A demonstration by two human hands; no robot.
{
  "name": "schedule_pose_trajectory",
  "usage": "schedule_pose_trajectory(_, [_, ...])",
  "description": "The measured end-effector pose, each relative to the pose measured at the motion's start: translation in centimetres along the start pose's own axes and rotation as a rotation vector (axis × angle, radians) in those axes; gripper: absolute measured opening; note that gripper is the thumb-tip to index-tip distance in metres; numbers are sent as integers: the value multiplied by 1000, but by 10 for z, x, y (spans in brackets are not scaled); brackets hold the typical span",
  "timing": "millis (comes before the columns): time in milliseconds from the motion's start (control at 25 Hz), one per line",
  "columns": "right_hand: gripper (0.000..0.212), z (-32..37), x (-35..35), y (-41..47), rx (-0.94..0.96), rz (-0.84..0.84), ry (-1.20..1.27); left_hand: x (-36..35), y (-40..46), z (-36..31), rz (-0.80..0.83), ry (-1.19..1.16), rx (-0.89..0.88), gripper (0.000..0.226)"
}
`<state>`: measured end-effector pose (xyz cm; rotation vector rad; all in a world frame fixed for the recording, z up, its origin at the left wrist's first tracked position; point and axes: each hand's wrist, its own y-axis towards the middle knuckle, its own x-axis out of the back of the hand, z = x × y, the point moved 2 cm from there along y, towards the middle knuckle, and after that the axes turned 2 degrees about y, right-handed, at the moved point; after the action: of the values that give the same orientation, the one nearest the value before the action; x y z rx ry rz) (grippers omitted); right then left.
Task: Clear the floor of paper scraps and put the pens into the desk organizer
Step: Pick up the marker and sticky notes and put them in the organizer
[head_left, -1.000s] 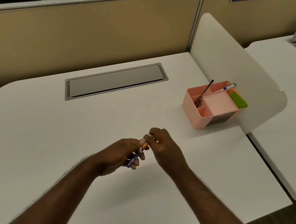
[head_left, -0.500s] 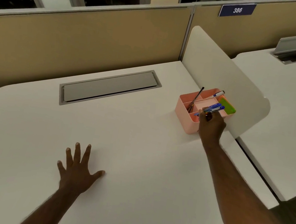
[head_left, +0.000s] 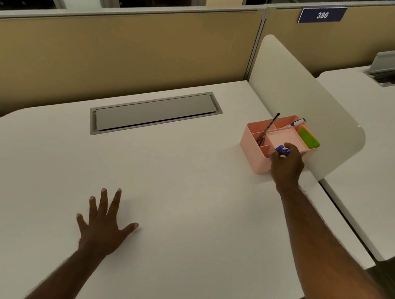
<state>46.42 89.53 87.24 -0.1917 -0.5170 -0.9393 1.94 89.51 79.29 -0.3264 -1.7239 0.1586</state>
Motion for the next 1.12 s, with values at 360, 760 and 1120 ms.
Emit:
schedule_pose_trajectory(360, [54,-2,36,-73,-29,-58,131,27,-26,25,-81,-76,-62,97])
schedule_pose_trajectory(760, [57,-23,36,-362,264,180,-194,39,-105,66,-93,-75,-427,86])
schedule_pose_trajectory(1120, [69,-99,121,-585,70,152,-692,-21,-233,104,112,-91,-770,81])
